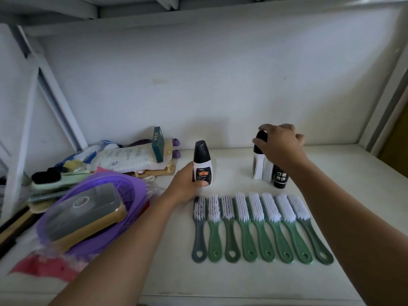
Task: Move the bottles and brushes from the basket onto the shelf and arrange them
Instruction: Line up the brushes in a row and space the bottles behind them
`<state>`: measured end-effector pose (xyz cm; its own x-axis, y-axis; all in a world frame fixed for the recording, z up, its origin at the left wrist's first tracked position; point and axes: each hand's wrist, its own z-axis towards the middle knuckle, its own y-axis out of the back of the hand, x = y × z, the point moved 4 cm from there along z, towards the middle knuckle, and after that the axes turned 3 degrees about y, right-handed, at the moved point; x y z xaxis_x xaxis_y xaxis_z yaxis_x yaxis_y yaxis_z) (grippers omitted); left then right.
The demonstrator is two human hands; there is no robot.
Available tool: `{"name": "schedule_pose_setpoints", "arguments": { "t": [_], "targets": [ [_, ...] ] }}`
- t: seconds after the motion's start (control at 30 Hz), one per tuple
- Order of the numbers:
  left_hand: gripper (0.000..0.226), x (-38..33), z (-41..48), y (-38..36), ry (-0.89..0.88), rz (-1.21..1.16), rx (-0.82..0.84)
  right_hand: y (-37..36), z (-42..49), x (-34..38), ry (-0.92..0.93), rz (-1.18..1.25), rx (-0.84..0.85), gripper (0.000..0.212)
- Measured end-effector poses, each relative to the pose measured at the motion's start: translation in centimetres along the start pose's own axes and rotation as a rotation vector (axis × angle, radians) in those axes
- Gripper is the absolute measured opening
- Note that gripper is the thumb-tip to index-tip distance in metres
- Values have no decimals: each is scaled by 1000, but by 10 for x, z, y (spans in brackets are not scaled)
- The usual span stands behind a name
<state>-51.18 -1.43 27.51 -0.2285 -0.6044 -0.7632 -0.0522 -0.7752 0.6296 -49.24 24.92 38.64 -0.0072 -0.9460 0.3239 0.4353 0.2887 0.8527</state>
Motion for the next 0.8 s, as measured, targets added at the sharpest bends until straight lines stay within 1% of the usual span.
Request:
{"name": "schedule_pose_setpoints", "arguments": {
  "t": [0.1, 0.33, 0.43, 0.5, 0.63, 0.73, 0.8],
  "targets": [
    [42, 4, 0, 1, -20, 23, -3, -10, -2, 2, 12, -93, -8, 40],
    [52, 9, 0, 0, 14, 24, 34, -11, -3, 16, 104, -89, -18, 35],
    [56, 13, -1, 1, 8, 5, 30, -11, -4, 24, 122, -20, 29, 32],
    [57, 13, -2, 1, 12, -22, 14, -13, -6, 31, 138, 34, 57, 33],
    [49, 5, -1, 3, 9, -111, -60, -19, -10, 40, 175, 223, 124, 39],
    [46, 3, 1, 3, -23, -86, -87, -24, -15, 42, 74, 358, 164, 46],
    [46, 4, 2, 3, -30, -74, -87, -32, -19, 43, 27, 344, 169, 49]
  ]
}}
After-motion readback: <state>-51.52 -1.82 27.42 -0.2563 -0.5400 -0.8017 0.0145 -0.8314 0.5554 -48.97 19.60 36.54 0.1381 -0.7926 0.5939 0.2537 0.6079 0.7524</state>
